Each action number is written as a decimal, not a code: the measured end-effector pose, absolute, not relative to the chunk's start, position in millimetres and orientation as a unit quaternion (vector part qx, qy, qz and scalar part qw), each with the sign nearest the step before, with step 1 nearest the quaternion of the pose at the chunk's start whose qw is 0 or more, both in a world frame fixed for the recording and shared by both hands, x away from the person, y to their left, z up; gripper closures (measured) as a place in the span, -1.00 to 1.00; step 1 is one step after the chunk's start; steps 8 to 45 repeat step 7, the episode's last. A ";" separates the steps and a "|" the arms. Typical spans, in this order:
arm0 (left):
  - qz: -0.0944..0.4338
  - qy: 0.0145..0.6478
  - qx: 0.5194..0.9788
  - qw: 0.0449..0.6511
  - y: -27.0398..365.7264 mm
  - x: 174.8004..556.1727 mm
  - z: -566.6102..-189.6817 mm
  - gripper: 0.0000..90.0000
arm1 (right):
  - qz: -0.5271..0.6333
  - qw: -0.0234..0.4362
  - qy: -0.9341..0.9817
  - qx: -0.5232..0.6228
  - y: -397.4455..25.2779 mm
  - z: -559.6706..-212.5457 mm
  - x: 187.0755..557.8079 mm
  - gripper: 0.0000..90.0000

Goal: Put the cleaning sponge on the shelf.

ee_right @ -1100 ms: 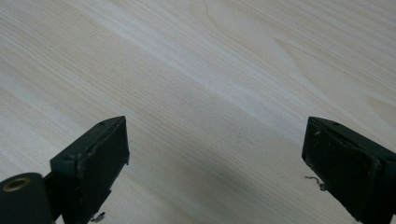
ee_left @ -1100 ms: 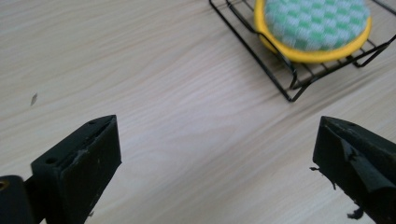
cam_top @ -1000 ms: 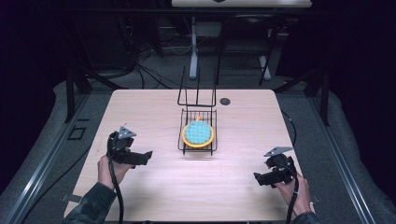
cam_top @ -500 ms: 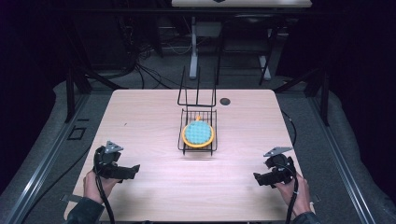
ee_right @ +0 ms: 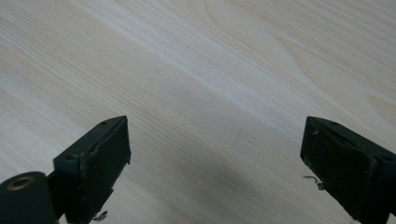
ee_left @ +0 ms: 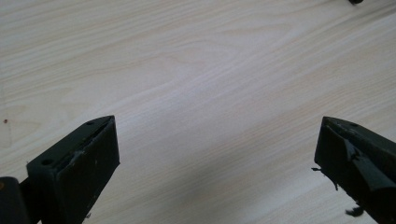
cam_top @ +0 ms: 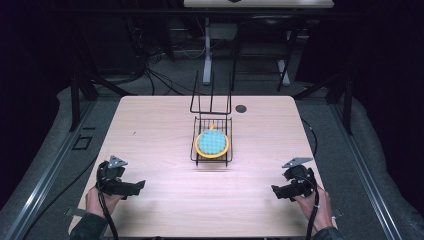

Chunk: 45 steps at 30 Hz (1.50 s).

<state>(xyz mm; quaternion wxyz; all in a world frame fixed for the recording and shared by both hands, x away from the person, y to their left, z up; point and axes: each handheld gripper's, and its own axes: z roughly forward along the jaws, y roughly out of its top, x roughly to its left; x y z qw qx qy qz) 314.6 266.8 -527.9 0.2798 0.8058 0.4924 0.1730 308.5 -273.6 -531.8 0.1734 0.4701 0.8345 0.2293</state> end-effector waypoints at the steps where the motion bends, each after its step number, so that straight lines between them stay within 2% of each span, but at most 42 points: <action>1: 0.170 0.492 0.807 0.277 265.8 314.6 -529.1 -1.00 | 0.226 0.174 0.836 0.470 -273.6 -531.9 308.7 -0.81; 45: 0.168 0.488 0.812 0.273 263.8 316.5 -531.9 -1.00 | 0.230 0.173 0.835 0.469 -273.9 -531.0 308.2 -0.81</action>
